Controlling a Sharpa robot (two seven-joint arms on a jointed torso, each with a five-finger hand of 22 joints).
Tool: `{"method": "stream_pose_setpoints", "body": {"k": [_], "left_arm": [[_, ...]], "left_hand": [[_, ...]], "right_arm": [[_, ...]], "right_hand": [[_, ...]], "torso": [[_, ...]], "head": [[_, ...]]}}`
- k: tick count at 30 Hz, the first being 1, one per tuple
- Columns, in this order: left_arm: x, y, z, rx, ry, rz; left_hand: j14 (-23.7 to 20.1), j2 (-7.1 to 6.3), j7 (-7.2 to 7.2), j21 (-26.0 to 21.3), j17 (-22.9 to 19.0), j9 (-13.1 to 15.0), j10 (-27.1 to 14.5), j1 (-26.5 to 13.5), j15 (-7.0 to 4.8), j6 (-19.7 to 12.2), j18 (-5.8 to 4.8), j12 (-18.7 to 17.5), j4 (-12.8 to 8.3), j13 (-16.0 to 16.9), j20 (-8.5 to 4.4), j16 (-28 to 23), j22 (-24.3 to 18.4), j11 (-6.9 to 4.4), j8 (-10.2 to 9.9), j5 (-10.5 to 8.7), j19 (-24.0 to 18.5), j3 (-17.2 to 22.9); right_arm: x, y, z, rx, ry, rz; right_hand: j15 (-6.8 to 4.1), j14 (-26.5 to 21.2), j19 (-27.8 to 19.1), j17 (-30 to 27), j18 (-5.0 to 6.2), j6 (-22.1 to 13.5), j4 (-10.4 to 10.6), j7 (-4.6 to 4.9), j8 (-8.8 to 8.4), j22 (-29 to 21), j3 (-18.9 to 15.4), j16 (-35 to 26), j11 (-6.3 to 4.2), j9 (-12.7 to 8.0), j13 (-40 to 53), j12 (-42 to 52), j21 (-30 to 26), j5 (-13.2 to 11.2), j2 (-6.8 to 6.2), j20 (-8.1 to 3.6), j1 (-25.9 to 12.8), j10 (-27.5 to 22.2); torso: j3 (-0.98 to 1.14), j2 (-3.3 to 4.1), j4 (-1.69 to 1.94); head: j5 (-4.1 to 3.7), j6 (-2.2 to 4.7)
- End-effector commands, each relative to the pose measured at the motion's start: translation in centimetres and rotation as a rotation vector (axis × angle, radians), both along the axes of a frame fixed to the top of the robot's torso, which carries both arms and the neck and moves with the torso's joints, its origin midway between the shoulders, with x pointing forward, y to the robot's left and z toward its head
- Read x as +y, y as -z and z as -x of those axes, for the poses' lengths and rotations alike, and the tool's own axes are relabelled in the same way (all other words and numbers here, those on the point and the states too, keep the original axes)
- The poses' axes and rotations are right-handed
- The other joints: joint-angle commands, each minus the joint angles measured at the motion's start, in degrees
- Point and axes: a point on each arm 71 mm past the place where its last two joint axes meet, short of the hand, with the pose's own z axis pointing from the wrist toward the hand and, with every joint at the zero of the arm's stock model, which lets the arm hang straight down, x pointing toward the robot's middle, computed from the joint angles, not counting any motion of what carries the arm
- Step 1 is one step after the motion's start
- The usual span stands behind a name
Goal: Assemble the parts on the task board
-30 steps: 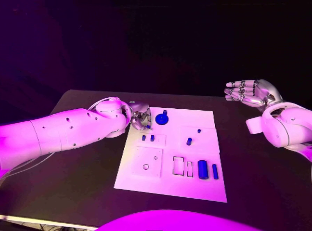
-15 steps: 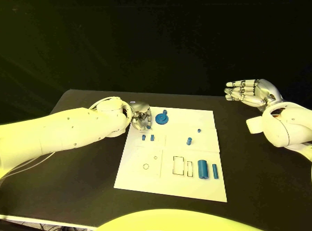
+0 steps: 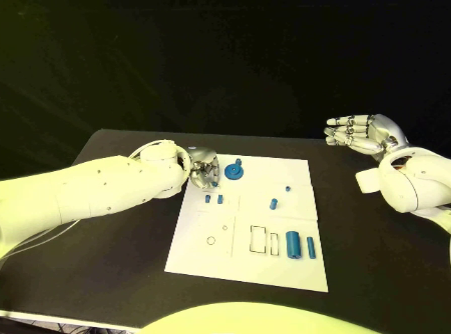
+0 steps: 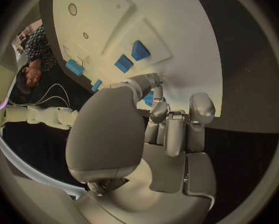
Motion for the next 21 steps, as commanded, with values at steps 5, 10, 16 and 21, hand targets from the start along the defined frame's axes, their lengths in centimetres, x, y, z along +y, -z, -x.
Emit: {"method": "stream_pose_setpoints", "body": {"k": [5,10,16,21], "left_arm": [[-0.29,-0.01,0.07,0.008,0.013,-0.003],[-0.39,-0.01,0.12,0.011,0.017,0.001],[-0.5,-0.05,0.16,0.01,0.02,0.009],[-0.55,-0.09,0.16,0.005,0.02,0.015]], "left_hand": [[2.4,0.41,0.06,0.4,6.8,0.2,0.2,0.0,-0.44,0.2,-0.57,-0.3,0.0,0.0,-0.1,0.2,0.1,-0.09,0.2,0.28,0.5,0.3],[2.4,0.41,0.06,0.4,6.8,0.2,0.2,0.0,-0.44,0.2,-0.57,-0.3,0.0,0.0,-0.1,0.2,0.1,-0.09,0.2,0.28,0.5,0.3],[2.4,0.42,0.07,0.4,6.8,0.2,0.2,0.0,-0.44,0.2,-0.58,-0.3,0.0,0.0,-0.11,0.2,0.2,-0.08,0.2,0.27,0.6,0.3],[2.5,0.42,0.08,0.4,6.9,0.2,0.3,-0.1,-0.44,0.2,-0.6,-0.3,0.0,0.1,-0.12,0.2,0.2,-0.07,0.2,0.26,0.6,0.4]], "right_arm": [[0.18,-0.05,0.05,-0.008,-0.017,-0.001],[0.17,-0.05,0.06,-0.007,-0.017,-0.001],[0.16,-0.06,0.07,-0.007,-0.017,-0.001],[0.16,-0.06,0.09,-0.008,-0.017,-0.001]], "right_hand": [[0.04,0.4,0.0,-0.1,-0.14,0.4,-0.1,4.44,-0.19,-0.1,-0.1,-0.2,-0.05,-0.1,0.0,-0.1,0.2,-0.1,0.36,-0.02,-0.1,0.3],[0.04,0.4,0.0,-0.1,-0.14,0.4,-0.1,4.44,-0.19,-0.1,-0.1,-0.2,-0.05,-0.1,0.0,-0.1,0.2,-0.1,0.36,-0.02,-0.1,0.3],[0.04,0.4,0.0,-0.1,-0.14,0.4,-0.1,4.44,-0.19,-0.1,-0.1,-0.2,-0.05,-0.1,0.0,-0.1,0.2,-0.1,0.36,-0.02,-0.1,0.3],[0.04,0.4,0.0,-0.1,-0.14,0.4,-0.1,4.44,-0.19,-0.1,-0.1,-0.2,-0.05,-0.1,0.0,-0.1,0.2,-0.1,0.36,-0.02,-0.1,0.3]], "torso": [[0.07,0.03,-0.04],[0.07,0.0,-0.07],[0.08,0.0,-0.03],[0.07,0.01,-0.04]], "head": [[0.01,0.09],[-0.04,0.02],[-0.07,0.09],[-0.11,0.11]]}}
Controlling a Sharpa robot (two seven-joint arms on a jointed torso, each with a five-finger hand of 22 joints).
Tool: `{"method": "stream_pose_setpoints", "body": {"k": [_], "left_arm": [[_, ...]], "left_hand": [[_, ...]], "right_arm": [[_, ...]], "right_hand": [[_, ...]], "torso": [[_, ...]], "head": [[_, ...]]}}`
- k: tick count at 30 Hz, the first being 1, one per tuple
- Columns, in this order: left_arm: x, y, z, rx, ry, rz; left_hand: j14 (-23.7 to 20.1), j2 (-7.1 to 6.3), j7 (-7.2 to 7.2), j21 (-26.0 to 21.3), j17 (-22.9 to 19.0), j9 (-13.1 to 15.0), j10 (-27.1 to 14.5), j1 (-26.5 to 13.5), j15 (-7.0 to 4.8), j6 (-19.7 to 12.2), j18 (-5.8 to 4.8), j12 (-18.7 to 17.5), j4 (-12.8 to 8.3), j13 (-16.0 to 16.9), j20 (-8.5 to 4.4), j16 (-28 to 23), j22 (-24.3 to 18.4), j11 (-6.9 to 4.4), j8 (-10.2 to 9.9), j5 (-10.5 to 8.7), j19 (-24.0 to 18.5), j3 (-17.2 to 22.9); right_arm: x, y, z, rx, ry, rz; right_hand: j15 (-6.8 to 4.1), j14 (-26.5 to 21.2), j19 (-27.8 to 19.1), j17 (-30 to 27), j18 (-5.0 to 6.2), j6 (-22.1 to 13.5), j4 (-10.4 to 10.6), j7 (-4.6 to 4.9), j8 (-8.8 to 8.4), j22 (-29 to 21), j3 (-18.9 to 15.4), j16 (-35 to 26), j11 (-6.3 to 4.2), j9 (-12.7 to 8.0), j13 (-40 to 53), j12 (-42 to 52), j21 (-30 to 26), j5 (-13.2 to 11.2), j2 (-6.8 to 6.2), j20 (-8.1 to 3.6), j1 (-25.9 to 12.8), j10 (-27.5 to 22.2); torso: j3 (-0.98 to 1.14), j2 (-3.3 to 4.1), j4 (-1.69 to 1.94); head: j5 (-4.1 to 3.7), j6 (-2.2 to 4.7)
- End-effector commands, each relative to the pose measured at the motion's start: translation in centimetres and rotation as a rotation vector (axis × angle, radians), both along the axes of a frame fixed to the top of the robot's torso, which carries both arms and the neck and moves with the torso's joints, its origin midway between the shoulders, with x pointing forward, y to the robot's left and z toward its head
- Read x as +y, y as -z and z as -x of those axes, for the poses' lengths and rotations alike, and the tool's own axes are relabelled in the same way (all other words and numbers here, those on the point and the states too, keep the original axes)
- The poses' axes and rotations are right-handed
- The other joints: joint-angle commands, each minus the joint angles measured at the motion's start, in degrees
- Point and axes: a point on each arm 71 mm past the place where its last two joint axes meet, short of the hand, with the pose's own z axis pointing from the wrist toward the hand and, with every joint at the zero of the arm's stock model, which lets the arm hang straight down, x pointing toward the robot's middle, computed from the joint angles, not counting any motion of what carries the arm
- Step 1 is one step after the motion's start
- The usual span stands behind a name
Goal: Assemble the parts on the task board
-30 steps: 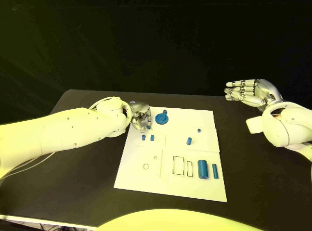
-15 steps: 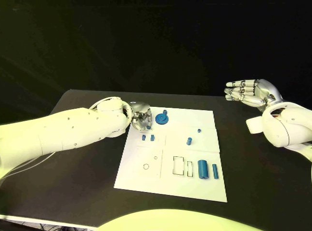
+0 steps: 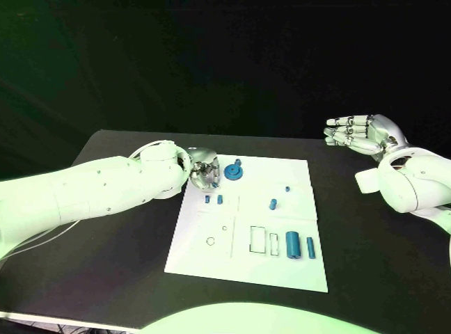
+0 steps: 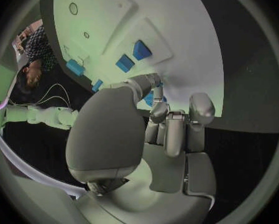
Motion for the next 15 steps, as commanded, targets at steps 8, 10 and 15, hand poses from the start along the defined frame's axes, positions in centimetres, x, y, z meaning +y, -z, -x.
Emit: {"method": "stream_pose_setpoints", "body": {"k": [8,10,15], "left_arm": [[-0.46,-0.09,0.11,0.003,0.015,0.017],[-0.47,-0.09,0.12,0.003,0.015,0.019],[-0.48,-0.12,0.12,0.001,0.014,0.022]], "left_hand": [[2.5,0.46,0.11,0.4,6.9,0.2,0.3,-0.1,-0.44,0.2,-0.61,-0.3,0.0,0.1,0.09,0.2,0.1,-0.06,0.3,0.36,0.5,0.4],[2.5,0.46,0.11,0.4,6.9,0.2,0.3,-0.1,-0.44,0.2,-0.61,-0.3,0.0,0.1,0.09,0.2,0.1,-0.06,0.3,0.36,0.5,0.4],[2.5,0.47,0.13,0.5,7.0,0.3,0.3,-0.2,-0.43,0.2,-0.63,-0.3,0.1,0.1,0.09,0.2,0.2,-0.05,0.3,0.36,0.5,0.4]], "right_arm": [[0.13,-0.06,0.08,-0.008,-0.015,-0.001],[0.13,-0.06,0.09,-0.008,-0.015,-0.001],[0.13,-0.07,0.09,-0.008,-0.015,-0.001]], "right_hand": [[0.04,0.4,0.0,-0.1,-0.14,0.4,-0.1,4.44,-0.19,-0.1,-0.1,-0.2,-0.05,0.0,0.0,-0.1,0.2,-0.1,0.36,-0.03,-0.1,0.3],[0.07,0.4,-0.1,-0.2,-0.16,0.4,-0.1,4.45,-0.28,-0.3,-0.1,-0.2,-0.03,-0.1,0.0,-0.2,0.2,-0.1,0.32,-0.02,-0.2,0.2],[0.07,0.4,-0.1,-0.2,-0.16,0.4,-0.1,4.45,-0.28,-0.3,-0.1,-0.2,-0.03,-0.1,0.0,-0.2,0.2,-0.1,0.32,-0.02,-0.2,0.2]], "torso": [[-0.04,0.0,0.04],[-0.05,0.01,0.06],[-0.06,-0.01,0.08]], "head": [[-0.09,0.06],[-0.1,0.08],[-0.1,0.1]]}}
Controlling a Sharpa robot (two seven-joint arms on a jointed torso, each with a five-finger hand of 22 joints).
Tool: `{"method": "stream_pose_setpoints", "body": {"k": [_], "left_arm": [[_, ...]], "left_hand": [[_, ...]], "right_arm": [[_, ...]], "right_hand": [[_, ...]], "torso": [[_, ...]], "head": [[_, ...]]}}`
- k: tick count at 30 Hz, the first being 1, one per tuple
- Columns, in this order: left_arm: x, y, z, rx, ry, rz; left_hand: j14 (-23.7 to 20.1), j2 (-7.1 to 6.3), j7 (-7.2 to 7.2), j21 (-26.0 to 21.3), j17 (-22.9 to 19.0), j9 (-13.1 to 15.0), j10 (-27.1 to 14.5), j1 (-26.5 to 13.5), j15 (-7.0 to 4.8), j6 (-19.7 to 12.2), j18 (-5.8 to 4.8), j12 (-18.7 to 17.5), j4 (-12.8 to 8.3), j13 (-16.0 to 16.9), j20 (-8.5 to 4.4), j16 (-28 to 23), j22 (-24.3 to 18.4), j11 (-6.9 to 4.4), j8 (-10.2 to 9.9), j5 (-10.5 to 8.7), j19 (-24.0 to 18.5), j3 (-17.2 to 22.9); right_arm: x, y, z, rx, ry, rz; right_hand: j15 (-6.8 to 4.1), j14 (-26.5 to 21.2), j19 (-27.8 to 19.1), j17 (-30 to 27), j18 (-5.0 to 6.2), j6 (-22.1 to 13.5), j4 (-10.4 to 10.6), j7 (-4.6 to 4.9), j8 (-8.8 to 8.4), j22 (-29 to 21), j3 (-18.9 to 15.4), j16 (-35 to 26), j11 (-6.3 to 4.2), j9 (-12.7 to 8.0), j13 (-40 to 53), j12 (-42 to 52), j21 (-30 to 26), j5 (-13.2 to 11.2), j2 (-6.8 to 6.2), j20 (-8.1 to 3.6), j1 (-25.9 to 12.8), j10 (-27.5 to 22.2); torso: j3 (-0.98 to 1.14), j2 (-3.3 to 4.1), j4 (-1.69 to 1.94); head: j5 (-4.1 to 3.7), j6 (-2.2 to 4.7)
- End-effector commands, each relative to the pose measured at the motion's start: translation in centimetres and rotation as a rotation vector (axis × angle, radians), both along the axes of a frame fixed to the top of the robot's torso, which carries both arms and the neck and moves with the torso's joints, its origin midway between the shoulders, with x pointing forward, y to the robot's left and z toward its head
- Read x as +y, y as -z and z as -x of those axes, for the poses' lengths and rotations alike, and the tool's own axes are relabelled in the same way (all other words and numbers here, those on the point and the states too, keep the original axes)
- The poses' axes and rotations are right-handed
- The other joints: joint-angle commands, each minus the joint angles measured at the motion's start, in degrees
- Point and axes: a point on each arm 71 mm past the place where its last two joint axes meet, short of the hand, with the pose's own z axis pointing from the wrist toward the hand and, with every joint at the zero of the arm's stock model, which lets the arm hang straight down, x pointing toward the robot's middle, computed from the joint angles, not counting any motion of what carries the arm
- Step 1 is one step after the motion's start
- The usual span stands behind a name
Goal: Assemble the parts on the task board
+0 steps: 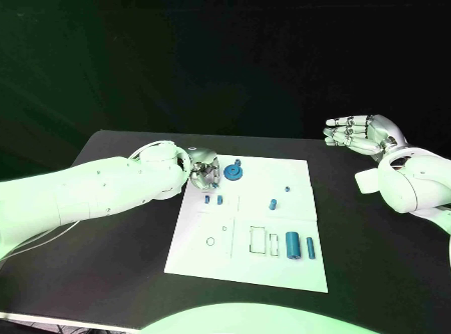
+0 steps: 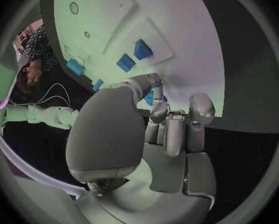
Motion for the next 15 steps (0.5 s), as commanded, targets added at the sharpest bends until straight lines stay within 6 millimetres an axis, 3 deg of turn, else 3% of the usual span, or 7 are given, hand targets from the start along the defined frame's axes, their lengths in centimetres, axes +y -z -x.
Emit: {"method": "stream_pose_setpoints", "body": {"k": [1,15], "left_arm": [[-0.4,-0.09,0.09,0.002,0.013,0.018],[-0.63,-0.19,0.22,0.0,0.019,0.032]], "left_hand": [[2.5,0.48,0.13,0.2,7.0,0.0,0.3,-0.2,-0.43,0.2,-0.63,-0.3,0.1,0.1,0.01,0.2,0.1,-0.05,0.2,0.19,0.5,0.4],[2.6,0.55,0.15,0.3,7.2,0.2,0.3,-0.3,-0.42,0.3,-0.67,-0.4,0.1,0.0,0.0,0.2,0.3,-0.04,0.2,0.18,0.6,0.5]], "right_arm": [[0.16,-0.06,0.06,-0.008,-0.015,-0.001],[0.14,-0.06,0.04,-0.009,-0.015,0.0]], "right_hand": [[0.06,0.4,-0.1,0.0,-0.16,0.4,-0.1,4.45,-0.28,0.0,-0.1,-0.2,-0.03,0.0,0.0,-0.2,0.2,-0.1,0.32,-0.02,-0.2,0.2],[0.06,0.4,-0.1,0.0,-0.16,0.4,-0.1,4.45,-0.28,0.0,-0.1,-0.2,-0.03,0.0,0.0,-0.2,0.2,-0.1,0.32,-0.02,-0.2,0.2]], "torso": [[-0.02,-0.02,0.02],[-0.05,0.0,0.0]], "head": [[-0.01,0.03],[-0.02,0.08]]}}
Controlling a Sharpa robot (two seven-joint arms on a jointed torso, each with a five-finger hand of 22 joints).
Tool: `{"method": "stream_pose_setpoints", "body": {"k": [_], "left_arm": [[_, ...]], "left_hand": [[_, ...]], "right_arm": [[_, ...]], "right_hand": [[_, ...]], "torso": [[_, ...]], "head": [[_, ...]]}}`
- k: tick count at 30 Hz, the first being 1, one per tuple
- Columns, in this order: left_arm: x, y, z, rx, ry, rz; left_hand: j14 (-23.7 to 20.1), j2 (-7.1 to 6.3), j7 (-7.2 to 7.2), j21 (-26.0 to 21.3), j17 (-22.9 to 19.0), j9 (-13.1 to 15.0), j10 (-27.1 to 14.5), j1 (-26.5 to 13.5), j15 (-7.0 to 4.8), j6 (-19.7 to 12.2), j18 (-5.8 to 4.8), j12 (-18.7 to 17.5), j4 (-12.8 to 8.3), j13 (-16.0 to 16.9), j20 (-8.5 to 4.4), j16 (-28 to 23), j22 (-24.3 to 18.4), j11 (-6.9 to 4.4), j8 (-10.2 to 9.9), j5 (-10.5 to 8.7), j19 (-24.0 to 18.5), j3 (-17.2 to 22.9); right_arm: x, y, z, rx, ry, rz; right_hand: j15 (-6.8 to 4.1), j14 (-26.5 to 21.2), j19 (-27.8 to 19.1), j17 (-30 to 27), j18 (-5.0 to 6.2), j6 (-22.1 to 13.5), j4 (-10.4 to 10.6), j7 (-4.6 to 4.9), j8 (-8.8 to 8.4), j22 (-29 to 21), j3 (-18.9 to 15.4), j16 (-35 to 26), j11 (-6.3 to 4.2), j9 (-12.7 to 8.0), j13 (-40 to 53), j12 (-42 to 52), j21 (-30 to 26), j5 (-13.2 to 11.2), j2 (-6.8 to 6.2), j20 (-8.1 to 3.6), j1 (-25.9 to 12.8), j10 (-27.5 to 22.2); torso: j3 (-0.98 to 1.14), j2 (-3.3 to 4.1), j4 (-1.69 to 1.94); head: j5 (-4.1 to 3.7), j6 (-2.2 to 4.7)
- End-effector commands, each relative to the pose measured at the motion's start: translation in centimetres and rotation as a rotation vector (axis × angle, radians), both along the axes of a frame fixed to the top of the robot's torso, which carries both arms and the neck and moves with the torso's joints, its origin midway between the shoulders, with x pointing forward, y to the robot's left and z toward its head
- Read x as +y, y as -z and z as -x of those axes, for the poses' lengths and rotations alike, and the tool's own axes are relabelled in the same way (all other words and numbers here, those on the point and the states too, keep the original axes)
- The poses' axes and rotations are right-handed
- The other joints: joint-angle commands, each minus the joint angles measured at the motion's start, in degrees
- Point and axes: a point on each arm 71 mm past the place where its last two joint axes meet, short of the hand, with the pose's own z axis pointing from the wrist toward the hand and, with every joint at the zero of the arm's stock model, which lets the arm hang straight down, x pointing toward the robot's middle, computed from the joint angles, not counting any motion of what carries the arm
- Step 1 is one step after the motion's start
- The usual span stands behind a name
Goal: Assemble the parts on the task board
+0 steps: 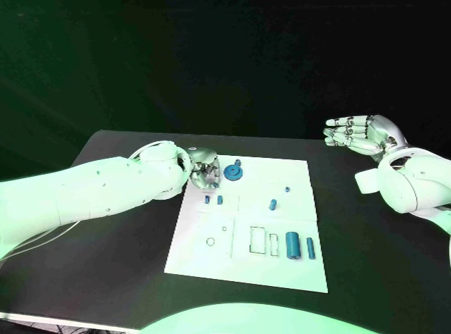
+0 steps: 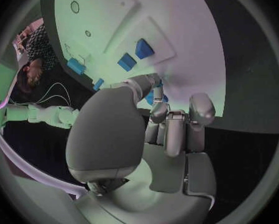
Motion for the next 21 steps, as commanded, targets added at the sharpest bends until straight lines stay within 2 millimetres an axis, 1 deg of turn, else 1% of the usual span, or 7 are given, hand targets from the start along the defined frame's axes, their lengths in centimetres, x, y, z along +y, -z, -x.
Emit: {"method": "stream_pose_setpoints", "body": {"k": [1,13,21], "left_arm": [[-0.52,-0.09,0.16,0.001,0.019,0.024],[-0.54,-0.1,0.19,0.003,0.02,0.025],[-0.6,0.0,0.28,0.02,0.028,0.022]], "left_hand": [[2.6,0.54,0.13,0.3,7.1,0.2,0.3,-0.3,-0.42,0.5,-0.68,-0.4,-0.1,0.0,0.06,0.2,0.0,-0.05,0.3,0.18,0.3,0.3],[2.6,0.55,0.13,0.4,7.2,0.3,0.1,-0.3,-0.42,0.6,-0.72,-0.5,-0.2,-0.4,0.06,0.2,0.2,-0.05,0.4,0.19,0.4,0.3],[2.6,0.54,0.14,0.4,7.1,0.3,-0.3,-0.3,-0.42,0.6,-0.7,-0.7,-0.2,-0.9,0.05,0.2,0.1,-0.04,0.4,0.2,0.4,0.4]], "right_arm": [[0.14,-0.06,0.04,-0.009,-0.015,0.0],[0.12,-0.06,0.04,-0.01,-0.015,0.0],[0.09,-0.06,0.04,-0.01,-0.014,0.0]], "right_hand": [[0.06,0.4,-0.1,-0.1,-0.16,0.4,-0.1,4.45,-0.28,-0.1,-0.1,-0.2,-0.03,-0.1,0.0,-0.2,0.2,-0.1,0.32,-0.02,-0.2,0.2],[0.06,0.4,-0.1,-0.1,-0.16,0.4,-0.1,4.45,-0.28,-0.1,-0.1,-0.2,-0.03,-0.1,0.0,-0.2,0.2,-0.1,0.32,-0.02,-0.2,0.2],[0.07,0.4,-0.1,-0.1,-0.17,0.4,-0.1,4.46,-0.32,-0.1,-0.1,-0.2,-0.02,-0.1,0.0,-0.2,0.2,-0.2,0.32,-0.02,-0.3,0.2]], "torso": [[0.01,0.01,-0.01],[0.04,0.0,0.0],[0.01,-0.01,-0.02]], "head": [[-0.01,0.04],[-0.06,0.01],[-0.1,-0.02]]}}
